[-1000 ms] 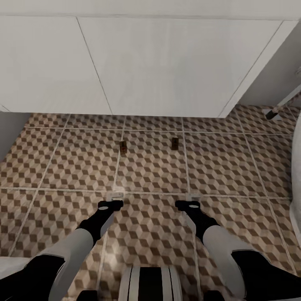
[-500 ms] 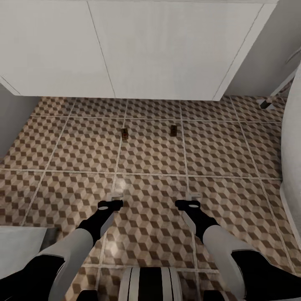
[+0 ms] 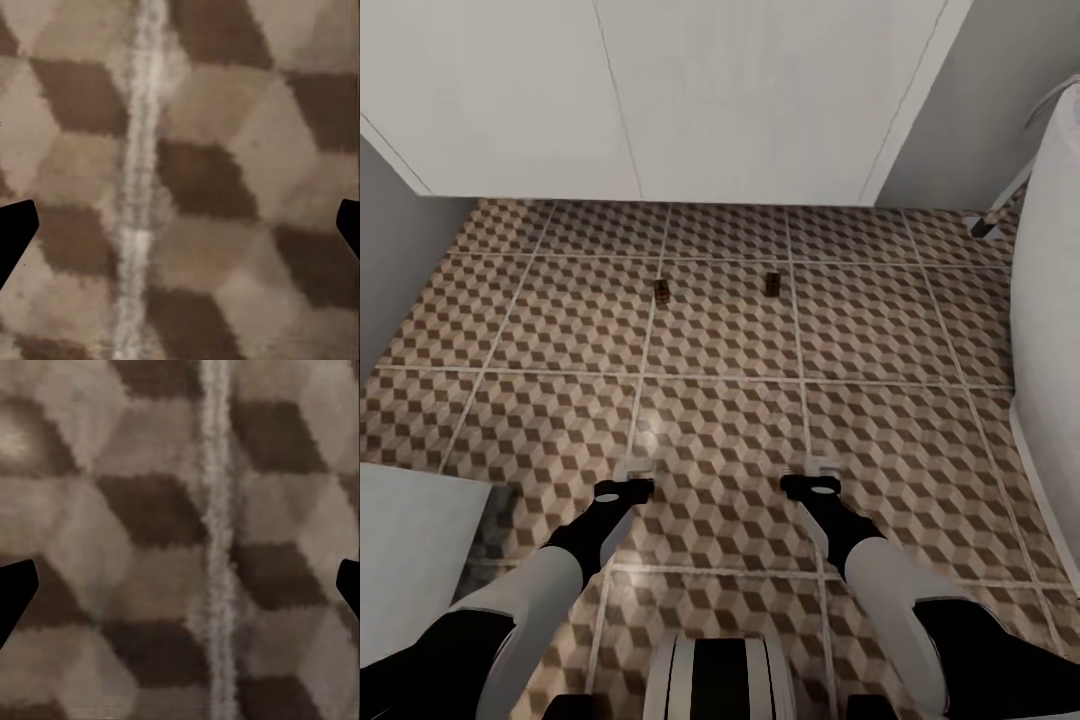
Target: Take the four mousetraps from the cabinet in the bathroom and place them on the bathroom floor. Make sure all four end up on the same floor surface, and ensure that at least two of them are either under or directly next to the same bathroom sink.
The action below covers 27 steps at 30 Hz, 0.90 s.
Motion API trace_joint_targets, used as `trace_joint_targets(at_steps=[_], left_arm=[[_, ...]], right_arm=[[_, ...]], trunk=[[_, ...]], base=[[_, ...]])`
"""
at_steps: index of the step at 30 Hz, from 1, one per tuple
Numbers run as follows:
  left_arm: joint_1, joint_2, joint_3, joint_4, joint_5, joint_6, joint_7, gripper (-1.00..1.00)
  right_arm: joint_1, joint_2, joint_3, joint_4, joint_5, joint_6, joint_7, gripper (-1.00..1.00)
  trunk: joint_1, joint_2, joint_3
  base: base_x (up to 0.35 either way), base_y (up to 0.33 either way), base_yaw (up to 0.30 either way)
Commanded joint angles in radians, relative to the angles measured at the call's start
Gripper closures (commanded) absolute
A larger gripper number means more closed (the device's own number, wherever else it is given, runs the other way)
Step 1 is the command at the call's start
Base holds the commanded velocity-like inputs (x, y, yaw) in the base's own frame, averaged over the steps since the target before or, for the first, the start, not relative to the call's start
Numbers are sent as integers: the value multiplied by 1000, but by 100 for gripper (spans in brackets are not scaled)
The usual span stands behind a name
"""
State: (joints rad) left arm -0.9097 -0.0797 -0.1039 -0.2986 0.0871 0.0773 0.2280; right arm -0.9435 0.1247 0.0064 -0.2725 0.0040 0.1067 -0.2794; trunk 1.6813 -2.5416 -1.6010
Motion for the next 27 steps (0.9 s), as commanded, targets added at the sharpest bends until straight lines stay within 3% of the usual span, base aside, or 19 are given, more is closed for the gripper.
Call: trace_joint_targets(at_steps=[1, 27], left_arm=[[0, 1, -8, -2, 10, 5, 7, -100], [0, 1, -11, 4, 13, 1, 7, -100]], right_arm=[[0, 1, 1, -4, 0, 7, -7, -100], [0, 1, 0, -13, -1, 8, -30, -100]], trunk=[[-1, 0, 0], [-1, 0, 0]], base=[[-346, 0, 0], [-346, 0, 0]])
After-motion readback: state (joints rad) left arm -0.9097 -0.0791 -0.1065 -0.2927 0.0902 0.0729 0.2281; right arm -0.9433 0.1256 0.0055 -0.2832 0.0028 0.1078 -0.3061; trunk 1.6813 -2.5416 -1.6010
